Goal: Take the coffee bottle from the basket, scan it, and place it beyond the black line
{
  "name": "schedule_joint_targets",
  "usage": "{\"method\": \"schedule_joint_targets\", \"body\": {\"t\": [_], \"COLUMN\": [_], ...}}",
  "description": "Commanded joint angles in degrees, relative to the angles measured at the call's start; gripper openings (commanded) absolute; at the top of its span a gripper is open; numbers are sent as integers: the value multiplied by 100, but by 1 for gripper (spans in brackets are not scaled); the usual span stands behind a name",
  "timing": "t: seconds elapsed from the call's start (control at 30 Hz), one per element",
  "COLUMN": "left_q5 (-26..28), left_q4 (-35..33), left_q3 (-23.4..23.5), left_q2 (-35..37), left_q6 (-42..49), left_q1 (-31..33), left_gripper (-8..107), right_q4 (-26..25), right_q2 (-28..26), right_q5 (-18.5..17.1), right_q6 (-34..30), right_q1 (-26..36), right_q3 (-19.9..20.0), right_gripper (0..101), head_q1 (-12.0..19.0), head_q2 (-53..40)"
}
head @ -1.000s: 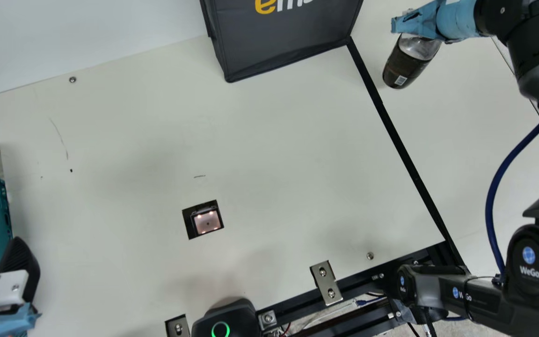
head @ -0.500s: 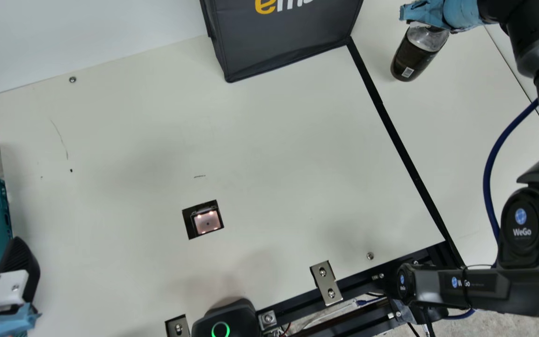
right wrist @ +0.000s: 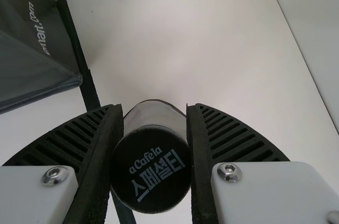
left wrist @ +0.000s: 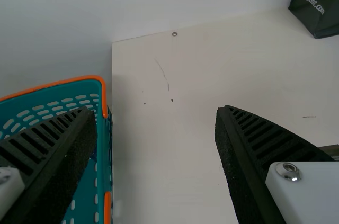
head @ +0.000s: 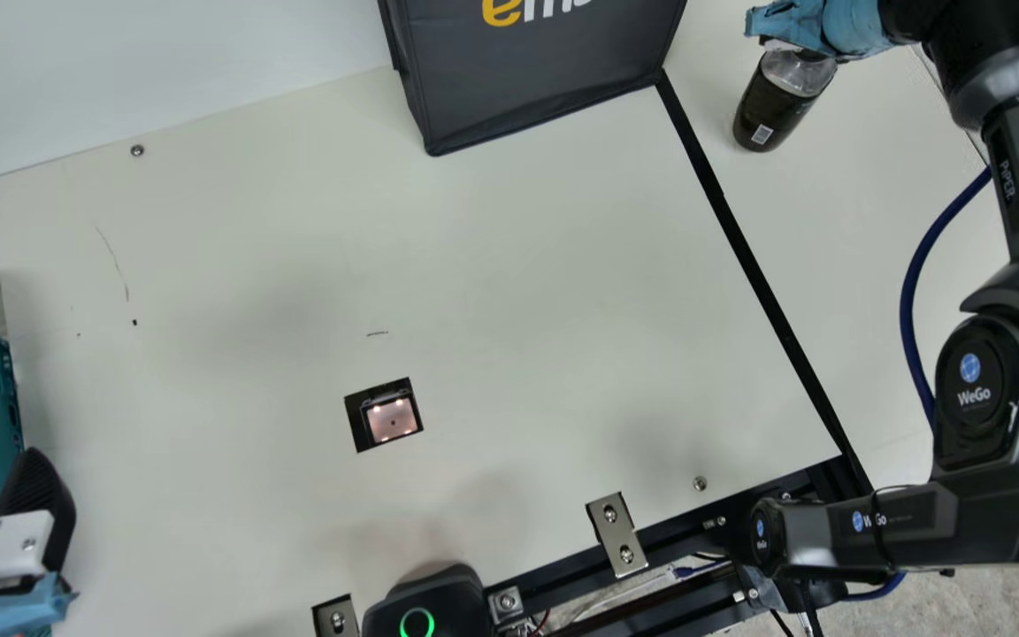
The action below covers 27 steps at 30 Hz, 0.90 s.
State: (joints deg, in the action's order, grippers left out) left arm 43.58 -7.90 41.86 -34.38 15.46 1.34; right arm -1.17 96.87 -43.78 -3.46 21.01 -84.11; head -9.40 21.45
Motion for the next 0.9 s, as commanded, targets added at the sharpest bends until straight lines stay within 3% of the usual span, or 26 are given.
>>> {"method": "schedule_joint_targets", "body": {"t": [0.0,0.43,0.87], "left_q5": [0,0,0], "left_q4": [0,0,0], "left_q3": [0,0,0], "left_q2": [0,0,0], "left_q6": [0,0,0], "left_q1": [0,0,0], "left_gripper": [90,90,90], "right_q4": [-12,-18,46], "right_q2": [18,133,160], "right_q5": [15,227,281], "right_q6": [26,188,190], "right_q1": [-7,-38,-35], "right_q3": [17,138,203], "right_gripper": [0,0,41], "head_q1": [148,148,148], "head_q2": [13,13,13]}}
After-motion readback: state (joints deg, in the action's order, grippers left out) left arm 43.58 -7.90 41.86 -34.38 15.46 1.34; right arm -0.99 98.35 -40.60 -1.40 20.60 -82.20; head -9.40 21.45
